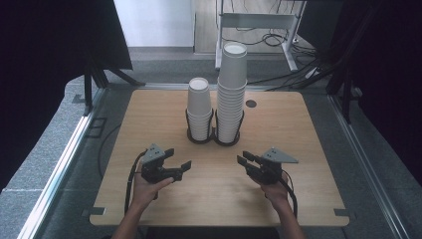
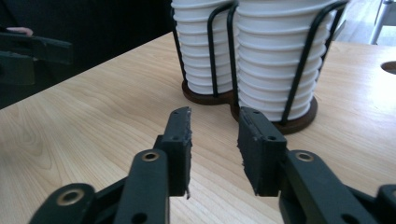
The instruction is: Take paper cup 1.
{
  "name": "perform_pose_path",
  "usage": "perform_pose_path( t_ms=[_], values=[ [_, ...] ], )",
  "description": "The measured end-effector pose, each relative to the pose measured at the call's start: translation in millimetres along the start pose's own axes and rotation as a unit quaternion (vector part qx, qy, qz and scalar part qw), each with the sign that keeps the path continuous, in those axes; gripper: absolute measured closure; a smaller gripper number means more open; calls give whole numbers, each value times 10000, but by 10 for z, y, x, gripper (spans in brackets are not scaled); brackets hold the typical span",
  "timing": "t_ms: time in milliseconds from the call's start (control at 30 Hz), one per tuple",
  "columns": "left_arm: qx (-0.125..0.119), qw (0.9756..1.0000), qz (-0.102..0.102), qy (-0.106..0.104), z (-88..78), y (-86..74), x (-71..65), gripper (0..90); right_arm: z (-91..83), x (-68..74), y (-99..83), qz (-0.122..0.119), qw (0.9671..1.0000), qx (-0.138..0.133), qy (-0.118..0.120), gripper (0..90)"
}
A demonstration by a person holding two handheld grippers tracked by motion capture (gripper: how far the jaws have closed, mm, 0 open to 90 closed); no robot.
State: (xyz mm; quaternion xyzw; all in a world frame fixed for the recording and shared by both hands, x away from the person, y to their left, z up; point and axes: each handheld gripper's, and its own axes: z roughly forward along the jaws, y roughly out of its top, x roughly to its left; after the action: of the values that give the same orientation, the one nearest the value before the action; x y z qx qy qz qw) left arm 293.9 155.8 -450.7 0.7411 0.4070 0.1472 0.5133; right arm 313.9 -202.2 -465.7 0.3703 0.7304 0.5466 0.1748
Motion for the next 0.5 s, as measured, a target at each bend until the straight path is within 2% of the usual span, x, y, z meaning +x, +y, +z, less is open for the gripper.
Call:
perform_pose_path(
  t_ms=[133, 267, 367, 500],
  values=[
    [77, 9999, 129, -45, 106, 73, 1, 163, 95, -6, 32, 66, 9999, -3, 81, 692],
    [161, 9997, 168, -84, 166, 72, -16, 165, 164, 4, 68, 76, 9999, -5, 102, 711],
    [157, 9996, 203, -120, 169, 78, -34, 167, 194, 9, 84, 79, 9999, -8, 93, 727],
    [83, 9995, 227, -192, 121, 94, -55, 167, 255, 0, 125, 207, 9998, -19, 76, 765]
  ],
)
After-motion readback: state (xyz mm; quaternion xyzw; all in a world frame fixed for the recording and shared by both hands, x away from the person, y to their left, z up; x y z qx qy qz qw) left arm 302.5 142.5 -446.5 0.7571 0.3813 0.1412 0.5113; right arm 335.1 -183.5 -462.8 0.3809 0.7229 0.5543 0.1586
